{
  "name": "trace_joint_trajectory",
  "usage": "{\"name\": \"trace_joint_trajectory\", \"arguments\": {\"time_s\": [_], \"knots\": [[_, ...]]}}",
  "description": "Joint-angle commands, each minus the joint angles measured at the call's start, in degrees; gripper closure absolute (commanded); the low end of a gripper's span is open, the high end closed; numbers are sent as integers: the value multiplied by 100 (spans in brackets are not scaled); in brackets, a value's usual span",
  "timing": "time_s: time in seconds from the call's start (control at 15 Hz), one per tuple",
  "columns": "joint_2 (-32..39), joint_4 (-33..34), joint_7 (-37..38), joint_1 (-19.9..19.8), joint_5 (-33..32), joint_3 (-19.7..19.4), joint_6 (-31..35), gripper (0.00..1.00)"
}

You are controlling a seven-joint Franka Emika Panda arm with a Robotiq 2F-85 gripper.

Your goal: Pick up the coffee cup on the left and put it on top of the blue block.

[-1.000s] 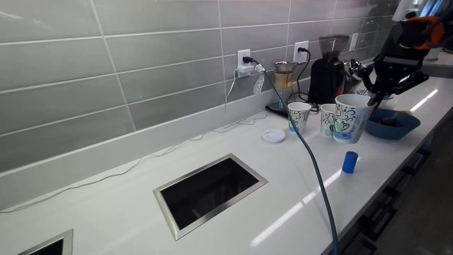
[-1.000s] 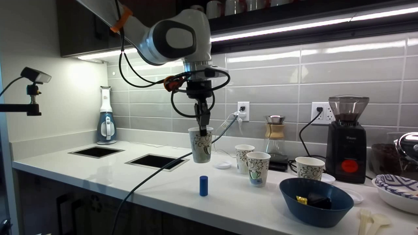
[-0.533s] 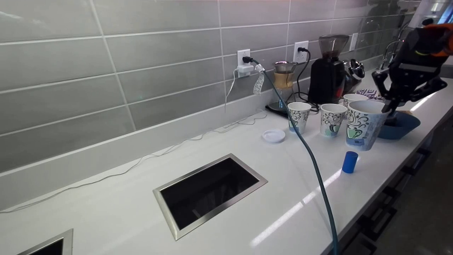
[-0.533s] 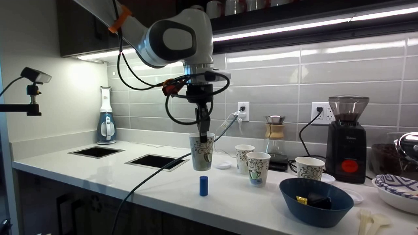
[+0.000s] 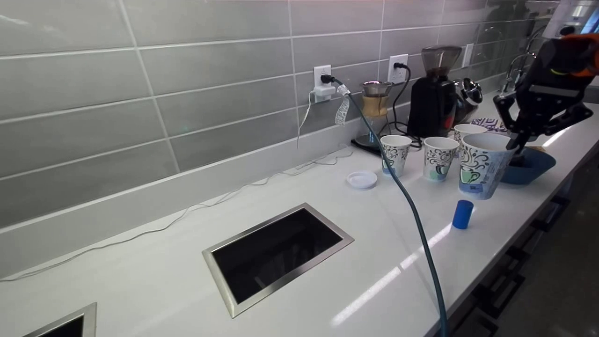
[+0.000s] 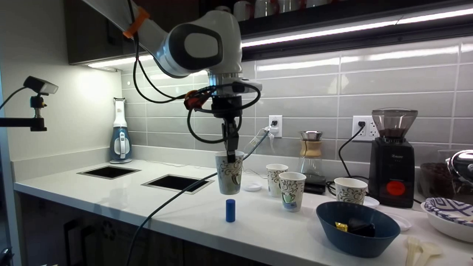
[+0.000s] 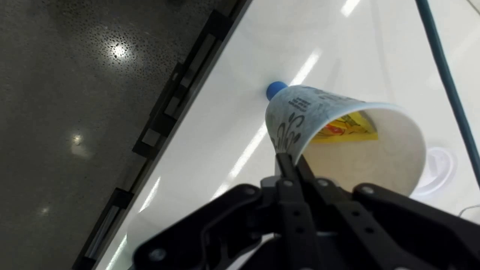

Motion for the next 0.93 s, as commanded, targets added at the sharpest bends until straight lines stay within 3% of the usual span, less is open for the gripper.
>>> {"name": "trace_joint_trajectory", "arguments": {"time_s": [0.0, 0.87], "knots": [[69, 21, -76, -21, 94, 18, 38, 99], [289, 22, -102, -13, 152, -6, 276, 99]]}}
